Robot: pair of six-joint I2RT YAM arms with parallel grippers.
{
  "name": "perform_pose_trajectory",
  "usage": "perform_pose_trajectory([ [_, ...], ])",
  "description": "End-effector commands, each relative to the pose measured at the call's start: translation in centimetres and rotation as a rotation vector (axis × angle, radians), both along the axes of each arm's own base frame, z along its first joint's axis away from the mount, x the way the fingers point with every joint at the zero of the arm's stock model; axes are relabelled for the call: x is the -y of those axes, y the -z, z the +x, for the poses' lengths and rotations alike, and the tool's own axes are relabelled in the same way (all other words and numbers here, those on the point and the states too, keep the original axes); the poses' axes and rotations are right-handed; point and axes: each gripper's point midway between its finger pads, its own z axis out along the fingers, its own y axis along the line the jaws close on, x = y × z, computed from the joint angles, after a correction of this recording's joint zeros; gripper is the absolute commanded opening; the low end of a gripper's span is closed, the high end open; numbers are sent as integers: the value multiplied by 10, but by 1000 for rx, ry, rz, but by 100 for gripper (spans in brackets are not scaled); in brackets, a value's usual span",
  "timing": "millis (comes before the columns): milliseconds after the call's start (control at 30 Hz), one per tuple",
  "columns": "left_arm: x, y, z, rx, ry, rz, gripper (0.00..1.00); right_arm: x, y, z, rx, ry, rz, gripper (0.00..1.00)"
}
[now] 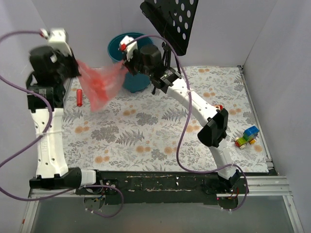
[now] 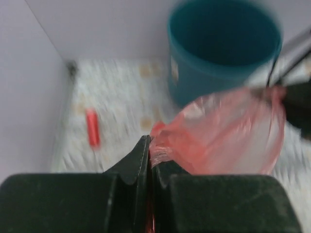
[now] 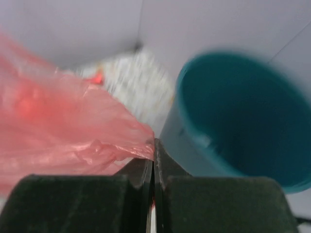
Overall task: Put the trash bags into the trash bin
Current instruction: Unfold the trash bag at the center of the board.
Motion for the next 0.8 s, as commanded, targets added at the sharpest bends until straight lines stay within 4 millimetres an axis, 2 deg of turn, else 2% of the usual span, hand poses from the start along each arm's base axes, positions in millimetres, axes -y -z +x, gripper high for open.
perform_pose_trajectory([
  [0, -27, -266, -32, 830, -145, 135, 0, 87, -343, -72, 912, 73, 723, 1],
  [33, -17, -304, -52, 976, -101, 157, 0, 105, -376, -102, 1076, 82, 786, 1],
  [67, -6, -335, -74, 1123, -50, 178, 0, 112, -399, -128, 1250, 87, 769, 1],
  [100, 8, -354, -96, 1235, 18, 215, 0, 121, -417, -152, 1372, 93, 780, 1],
  [133, 31, -363, -117, 1334, 146, 271, 0, 124, -426, -170, 1433, 105, 793, 1],
  [167, 50, -355, -131, 1371, 255, 307, 0, 129, -428, -180, 1443, 140, 797, 1],
  [200, 70, -321, -125, 1298, 395, 301, 0, 120, -406, -167, 1366, 176, 743, 1],
  [233, 103, -262, -130, 1183, 642, 349, 0, 113, -367, -151, 1263, 176, 617, 1],
  [267, 129, -152, -124, 920, 930, 363, 0, 80, -265, -130, 1133, -4, 330, 1],
  [300, 136, -51, -130, 694, 1101, 347, 0, 55, -119, -125, 939, -251, 17, 1],
  [333, 131, 46, -155, 505, 1238, 444, 0, 64, 19, -153, 740, -559, -333, 1],
  [367, 124, 115, -182, 351, 1342, 479, 0, 111, 124, -210, 500, -906, -583, 1],
  [400, 118, 133, -187, 314, 1302, 501, 0, 138, 157, -245, 312, -978, -595, 1],
  [433, 116, 134, -189, 361, 1276, 557, 0, 156, 174, -269, 160, -944, -555, 1],
  [467, 119, 123, -188, 425, 1234, 562, 0, 161, 165, -285, 109, -934, -481, 1],
  [533, 128, 90, -193, 487, 1146, 416, 0, 157, 126, -306, 66, -887, -317, 1],
  [567, 133, 81, -200, 504, 1168, 384, 0, 154, 106, -312, 76, -865, -267, 1],
  [633, 138, 76, -209, 450, 1204, 300, 0, 152, 85, -310, 102, -832, -248, 1],
  [667, 138, 77, -209, 392, 1199, 251, 0, 152, 78, -302, 120, -794, -257, 1],
  [767, 130, 78, -194, 223, 1081, 122, 0, 152, 57, -277, 120, -640, -249, 1],
])
